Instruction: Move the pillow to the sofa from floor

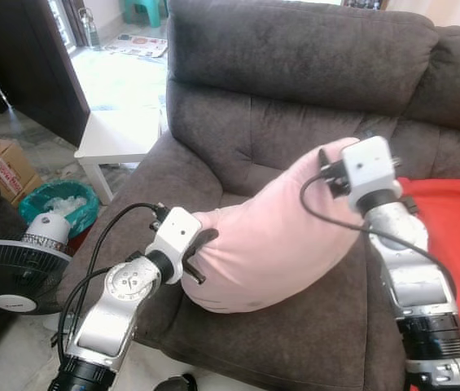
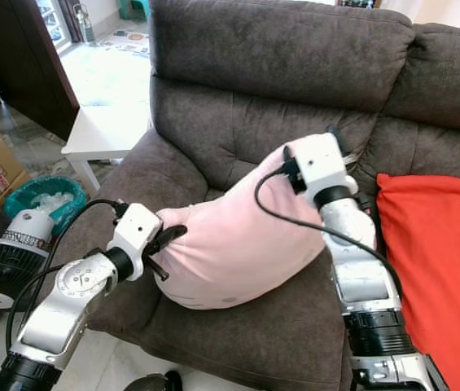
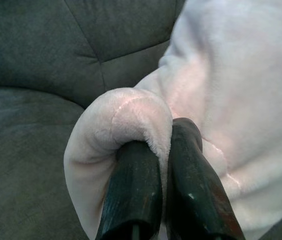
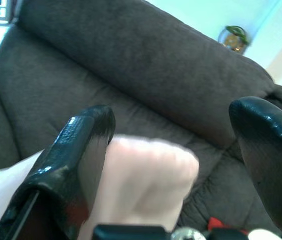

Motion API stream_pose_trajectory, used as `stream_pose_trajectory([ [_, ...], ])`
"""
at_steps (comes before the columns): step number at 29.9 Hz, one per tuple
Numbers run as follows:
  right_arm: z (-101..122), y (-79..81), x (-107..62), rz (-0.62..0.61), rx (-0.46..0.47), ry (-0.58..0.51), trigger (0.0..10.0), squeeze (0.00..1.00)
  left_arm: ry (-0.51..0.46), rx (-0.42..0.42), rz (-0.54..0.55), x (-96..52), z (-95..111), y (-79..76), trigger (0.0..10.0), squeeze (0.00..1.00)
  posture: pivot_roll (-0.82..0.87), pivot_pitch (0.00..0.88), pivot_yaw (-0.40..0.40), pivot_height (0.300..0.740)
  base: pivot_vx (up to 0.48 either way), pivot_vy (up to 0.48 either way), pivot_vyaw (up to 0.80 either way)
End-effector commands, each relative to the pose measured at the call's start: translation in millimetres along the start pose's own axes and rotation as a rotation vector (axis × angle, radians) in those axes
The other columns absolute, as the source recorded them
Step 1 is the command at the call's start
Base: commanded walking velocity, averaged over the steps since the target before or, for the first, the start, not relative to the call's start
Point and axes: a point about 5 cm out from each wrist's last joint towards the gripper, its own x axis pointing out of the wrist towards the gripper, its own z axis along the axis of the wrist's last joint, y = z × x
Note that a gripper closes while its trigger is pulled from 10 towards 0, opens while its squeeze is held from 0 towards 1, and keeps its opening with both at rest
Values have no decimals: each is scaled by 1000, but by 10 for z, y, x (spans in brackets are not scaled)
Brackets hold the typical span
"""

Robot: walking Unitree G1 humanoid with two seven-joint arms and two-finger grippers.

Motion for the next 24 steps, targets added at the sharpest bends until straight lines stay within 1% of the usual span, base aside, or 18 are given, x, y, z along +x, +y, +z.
stream_pose_trajectory([
  [1, -77, 2, -13, -10, 18, 37, 10000, 0, -40, 30, 54, 4, 85, 94, 10000, 0, 141, 82, -43, 740, 0, 0, 0],
  [2, -99, 14, -22, -8, 20, 44, 10000, 0, -34, 37, 88, 6, 72, 128, 10000, 0, 141, 83, -42, 740, 0, 0, 0],
  [3, -133, 30, -36, -11, 25, 56, 10000, 0, -21, 43, 173, 8, 44, 215, 10000, 0, 141, 83, -42, 740, 0, 0, 0],
  [4, -140, 33, -38, -13, 26, 58, 10000, 0, -19, 44, 192, 8, 38, 234, 10000, 0, 141, 83, -42, 740, 0, 0, 0],
  [6, -174, 44, -50, -18, 40, 70, 10000, 0, -2, 37, 314, -14, 9, 378, 10000, 0, 139, 83, -42, 740, 0, 0, 0],
  [7, -230, 54, -71, -25, 47, 87, 10000, 0, 3, 8, 440, -53, -9, 525, 10000, 0, 139, 84, -42, 740, 0, 0, 0],
  [8, -246, 56, -77, -27, 48, 92, 10000, 0, 2, -1, 468, -64, -10, 557, 10000, 0, 139, 84, -42, 740, 0, 0, 0],
  [9, -324, 75, -107, -32, 54, 113, 10000, 0, -2, -28, 553, -108, -7, 662, 10000, 0, 137, 84, -43, 740, 0, 0, 0],
  [11, -430, 93, -150, -36, 53, 138, 10000, 0, -7, -47, 625, -151, 1, 750, 10000, 0, 139, 84, -43, 740, 0, 0, 0],
  [12, -513, 107, -187, -49, 73, 160, 10000, 0, -6, -47, 656, -170, 3, 785, 10000, 0, 140, 86, -43, 740, 0, 0, 0],
  [14, -702, 132, -281, -88, 132, 217, 10000, 0, -13, -56, 697, -190, 5, 816, 10000, 0, 139, 85, -43, 740, 0, 0, 0],
  [17, -971, 165, -425, -126, 115, 305, 10000, 0, -17, -64, 704, -171, -4, 793, 10000, 0, 136, 85, -42, 740, 0, 0, 0],
  [18, -989, 169, -436, -128, 115, 312, 10000, 0, -17, -64, 707, -165, -6, 791, 10000, 0, 136, 86, -42, 740, 0, 0, 0],
  [19, -1065, 187, -477, -133, 123, 339, 10000, 0, -13, -71, 703, -153, -19, 775, 10000, 0, 136, 86, -42, 740, 0, 0, 0],
  [20, -1183, 224, -547, -133, 123, 381, 10000, 0, -7, -78, 698, -135, -39, 750, 10000, 0, 135, 86, -43, 740, 0, 0, 0],
  [22, -1311, 286, -630, -111, 107, 423, 10000, 0, -7, -84, 715, -133, -51, 742, 10000, 0, 134, 86, -43, 740, 0, 0, 0],
  [23, -1378, 317, -679, -103, 101, 446, 10000, 0, -5, -96, 748, -148, -63, 758, 10000, 0, 134, 86, -43, 740, 0, 0, 0],
  [24, -1507, 380, -783, -100, 110, 493, 10000, 0, 12, -150, 857, -220, -120, 838, 10000, 0, 134, 85, -43, 740, 0, 0, 0],
])
